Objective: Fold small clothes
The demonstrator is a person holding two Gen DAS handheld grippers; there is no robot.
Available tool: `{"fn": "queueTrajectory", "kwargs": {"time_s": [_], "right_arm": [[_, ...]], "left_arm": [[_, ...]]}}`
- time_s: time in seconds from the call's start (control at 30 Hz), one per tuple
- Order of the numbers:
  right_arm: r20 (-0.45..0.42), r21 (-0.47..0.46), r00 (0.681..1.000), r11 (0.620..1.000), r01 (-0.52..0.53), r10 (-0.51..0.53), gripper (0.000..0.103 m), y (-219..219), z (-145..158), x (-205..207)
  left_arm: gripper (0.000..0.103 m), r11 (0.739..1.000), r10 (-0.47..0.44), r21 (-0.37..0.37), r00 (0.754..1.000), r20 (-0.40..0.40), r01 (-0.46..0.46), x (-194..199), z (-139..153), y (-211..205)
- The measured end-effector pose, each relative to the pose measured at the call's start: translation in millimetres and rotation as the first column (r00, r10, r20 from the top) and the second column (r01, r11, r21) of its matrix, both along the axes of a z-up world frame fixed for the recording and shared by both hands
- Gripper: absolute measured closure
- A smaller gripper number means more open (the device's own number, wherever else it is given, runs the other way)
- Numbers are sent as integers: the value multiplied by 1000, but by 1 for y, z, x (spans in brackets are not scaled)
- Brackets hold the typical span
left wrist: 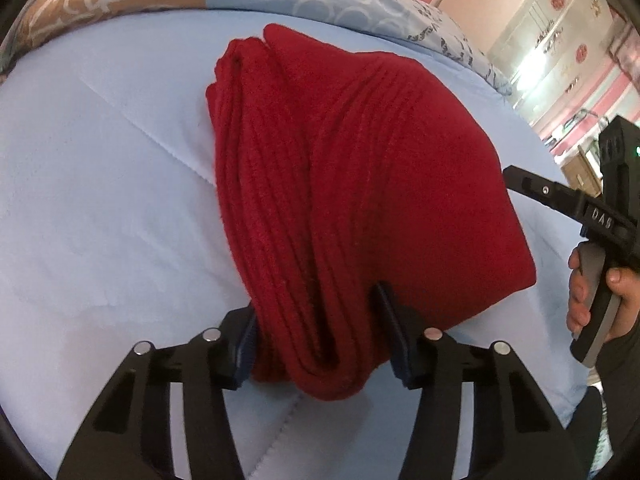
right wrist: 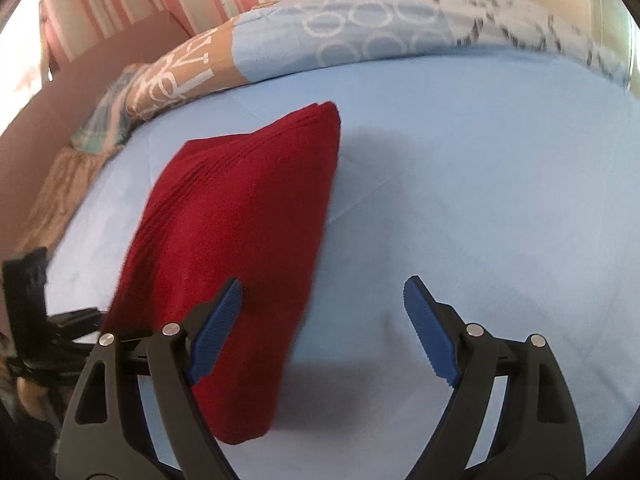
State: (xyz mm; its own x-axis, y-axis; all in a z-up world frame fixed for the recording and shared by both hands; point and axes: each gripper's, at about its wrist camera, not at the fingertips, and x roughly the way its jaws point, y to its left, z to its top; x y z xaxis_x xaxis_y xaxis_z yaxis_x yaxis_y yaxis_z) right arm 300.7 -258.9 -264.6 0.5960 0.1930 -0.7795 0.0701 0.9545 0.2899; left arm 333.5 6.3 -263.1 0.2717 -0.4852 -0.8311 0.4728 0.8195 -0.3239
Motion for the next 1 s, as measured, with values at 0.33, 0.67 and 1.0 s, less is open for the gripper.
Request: {"fn": "queueTrajectory", "kwargs": {"time_s": [0.33, 0.67, 1.0], "right_arm": [[-75, 258, 997, 966, 6, 13, 10, 9, -29, 18], [-97, 94, 992, 993, -72, 81, 33, 47, -38, 29], [-40, 15, 995, 995, -96, 96, 64, 53, -24, 17]], "left_arm": [[49, 999, -12, 51, 999, 37, 10, -4, 5, -9], [49, 998, -6, 69, 999, 44, 3, -2, 4, -17], [62, 995, 29, 97, 996, 79, -37, -9, 14, -21]]}}
